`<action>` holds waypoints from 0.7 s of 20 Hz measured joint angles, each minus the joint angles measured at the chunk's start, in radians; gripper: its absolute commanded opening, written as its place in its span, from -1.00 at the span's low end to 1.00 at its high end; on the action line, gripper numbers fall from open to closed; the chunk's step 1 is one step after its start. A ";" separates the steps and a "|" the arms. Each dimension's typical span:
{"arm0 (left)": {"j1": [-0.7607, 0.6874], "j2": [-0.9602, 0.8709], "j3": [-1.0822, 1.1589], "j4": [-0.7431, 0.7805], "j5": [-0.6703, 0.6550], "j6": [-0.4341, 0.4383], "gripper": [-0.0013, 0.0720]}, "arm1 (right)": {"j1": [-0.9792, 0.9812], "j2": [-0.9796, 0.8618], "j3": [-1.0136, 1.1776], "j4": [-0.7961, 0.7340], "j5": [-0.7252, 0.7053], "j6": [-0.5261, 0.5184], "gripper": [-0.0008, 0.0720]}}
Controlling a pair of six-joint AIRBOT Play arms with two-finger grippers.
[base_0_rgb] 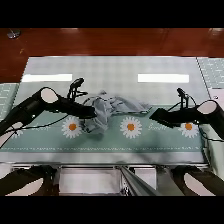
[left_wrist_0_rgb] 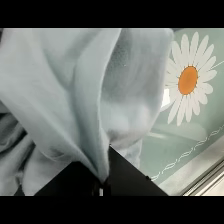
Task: Fold the shirts.
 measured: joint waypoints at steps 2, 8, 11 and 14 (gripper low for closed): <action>0.004 -0.002 0.003 0.002 -0.001 0.000 -0.90 | 0.039 -0.069 0.032 0.055 -0.042 0.012 0.72; 0.007 -0.002 0.006 0.005 -0.002 0.000 -0.90 | 0.149 -0.297 0.184 0.149 -0.098 0.031 0.72; 0.007 -0.002 0.006 0.005 -0.002 0.000 -0.90 | 0.177 -0.378 0.257 0.206 -0.113 0.040 0.68; 0.007 -0.002 0.006 0.001 -0.002 0.000 -0.90 | 0.195 -0.435 0.315 0.241 -0.139 0.042 -0.28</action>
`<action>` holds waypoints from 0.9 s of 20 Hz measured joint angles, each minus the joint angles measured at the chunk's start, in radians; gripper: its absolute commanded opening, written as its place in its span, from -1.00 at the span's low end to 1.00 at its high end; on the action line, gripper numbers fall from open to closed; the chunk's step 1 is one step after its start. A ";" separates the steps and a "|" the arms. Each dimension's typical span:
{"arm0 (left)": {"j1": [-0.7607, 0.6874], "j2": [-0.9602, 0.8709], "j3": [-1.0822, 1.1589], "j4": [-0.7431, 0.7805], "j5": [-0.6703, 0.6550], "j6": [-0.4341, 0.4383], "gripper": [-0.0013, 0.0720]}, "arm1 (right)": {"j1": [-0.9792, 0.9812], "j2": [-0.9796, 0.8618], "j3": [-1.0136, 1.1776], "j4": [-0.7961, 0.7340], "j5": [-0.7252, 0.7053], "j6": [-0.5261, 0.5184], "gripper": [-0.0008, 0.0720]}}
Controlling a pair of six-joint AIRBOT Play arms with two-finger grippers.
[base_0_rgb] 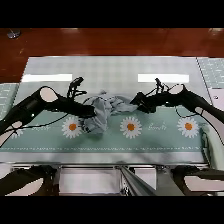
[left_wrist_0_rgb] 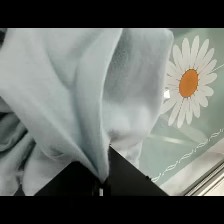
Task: Fold the shirts.
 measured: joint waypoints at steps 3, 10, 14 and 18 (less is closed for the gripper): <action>0.000 0.000 0.002 -0.011 0.001 0.000 -0.90 | 0.011 -0.041 0.051 0.023 -0.011 -0.005 -0.91; 0.122 0.062 0.224 -0.026 -0.079 0.000 -0.90 | -0.057 -0.002 0.337 -0.006 0.119 -0.066 -0.91; 0.274 0.124 0.526 -0.028 -0.105 -0.013 -0.90 | -0.141 0.100 0.659 -0.047 0.190 -0.070 -0.91; 0.421 0.186 0.847 -0.030 -0.111 -0.030 -0.90 | -0.191 0.246 0.960 -0.194 0.312 -0.074 -0.91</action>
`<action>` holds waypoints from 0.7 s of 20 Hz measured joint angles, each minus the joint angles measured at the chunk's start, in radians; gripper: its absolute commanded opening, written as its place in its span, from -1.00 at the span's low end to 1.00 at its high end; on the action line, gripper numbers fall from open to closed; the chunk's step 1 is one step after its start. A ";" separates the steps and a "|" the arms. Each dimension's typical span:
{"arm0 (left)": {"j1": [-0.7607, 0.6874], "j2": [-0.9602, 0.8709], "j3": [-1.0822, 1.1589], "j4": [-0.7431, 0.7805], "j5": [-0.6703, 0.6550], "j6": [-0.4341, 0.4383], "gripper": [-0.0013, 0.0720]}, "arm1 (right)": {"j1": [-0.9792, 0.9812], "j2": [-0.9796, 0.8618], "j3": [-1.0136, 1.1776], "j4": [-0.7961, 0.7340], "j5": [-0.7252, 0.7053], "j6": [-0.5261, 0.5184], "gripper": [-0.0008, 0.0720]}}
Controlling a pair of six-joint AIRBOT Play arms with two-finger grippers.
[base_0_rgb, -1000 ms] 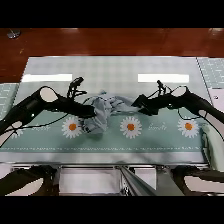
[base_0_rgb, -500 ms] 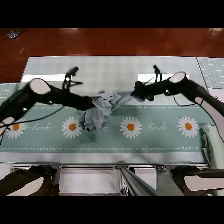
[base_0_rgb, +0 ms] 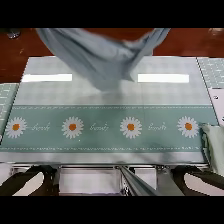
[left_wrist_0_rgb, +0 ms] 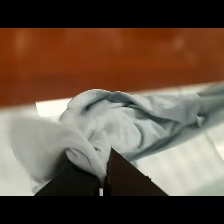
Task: Fold the shirts.
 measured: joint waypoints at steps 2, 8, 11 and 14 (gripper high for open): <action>0.066 0.043 0.118 0.000 -0.002 -0.002 -0.90 | -0.010 0.105 0.079 -0.099 0.042 -0.005 -0.91; 0.249 0.224 0.282 0.164 -0.012 -0.006 -0.90 | -0.019 0.406 0.148 -0.413 0.217 0.009 -0.91; 0.268 0.289 0.291 0.270 -0.053 -0.019 -0.90 | -0.020 0.520 0.084 -0.533 0.352 0.047 -0.91; 0.231 0.323 0.223 0.319 -0.114 -0.028 -0.90 | -0.020 0.620 -0.108 -0.575 0.445 0.087 -0.91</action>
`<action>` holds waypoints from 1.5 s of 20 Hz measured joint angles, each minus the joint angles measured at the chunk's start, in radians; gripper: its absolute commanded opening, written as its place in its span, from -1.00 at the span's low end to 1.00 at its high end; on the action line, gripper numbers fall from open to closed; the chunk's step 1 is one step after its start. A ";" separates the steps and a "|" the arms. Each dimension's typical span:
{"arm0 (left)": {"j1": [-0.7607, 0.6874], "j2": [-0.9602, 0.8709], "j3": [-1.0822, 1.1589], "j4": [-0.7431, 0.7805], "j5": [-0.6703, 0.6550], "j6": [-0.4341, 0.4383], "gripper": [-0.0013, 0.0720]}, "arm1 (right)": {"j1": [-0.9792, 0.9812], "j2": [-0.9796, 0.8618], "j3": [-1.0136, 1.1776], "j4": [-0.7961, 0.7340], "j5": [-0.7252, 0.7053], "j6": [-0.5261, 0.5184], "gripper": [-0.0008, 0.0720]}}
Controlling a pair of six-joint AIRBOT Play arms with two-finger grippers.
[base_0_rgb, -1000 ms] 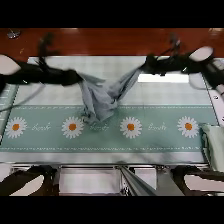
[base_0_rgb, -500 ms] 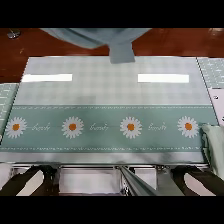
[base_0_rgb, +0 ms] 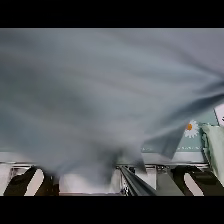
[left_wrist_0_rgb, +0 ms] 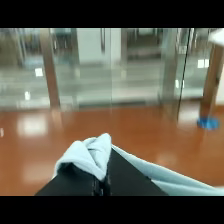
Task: Fold the shirts.
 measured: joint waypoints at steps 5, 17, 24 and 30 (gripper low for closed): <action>-0.095 0.002 -0.313 0.006 -0.041 -0.025 -0.90 | 0.000 0.132 -0.540 0.079 -0.005 0.054 -0.91; -0.276 -0.351 -0.816 -0.184 0.475 -0.104 -0.83 | -0.033 -0.387 -1.019 0.190 -0.675 0.146 -0.90; -0.267 -0.519 -0.811 -0.306 0.445 -0.106 0.96 | -0.164 -0.768 -0.673 0.391 -0.597 0.004 0.73; -0.022 -0.489 -0.845 -0.231 0.041 -0.018 0.95 | -0.444 -0.728 -0.539 0.378 -0.402 -0.113 0.73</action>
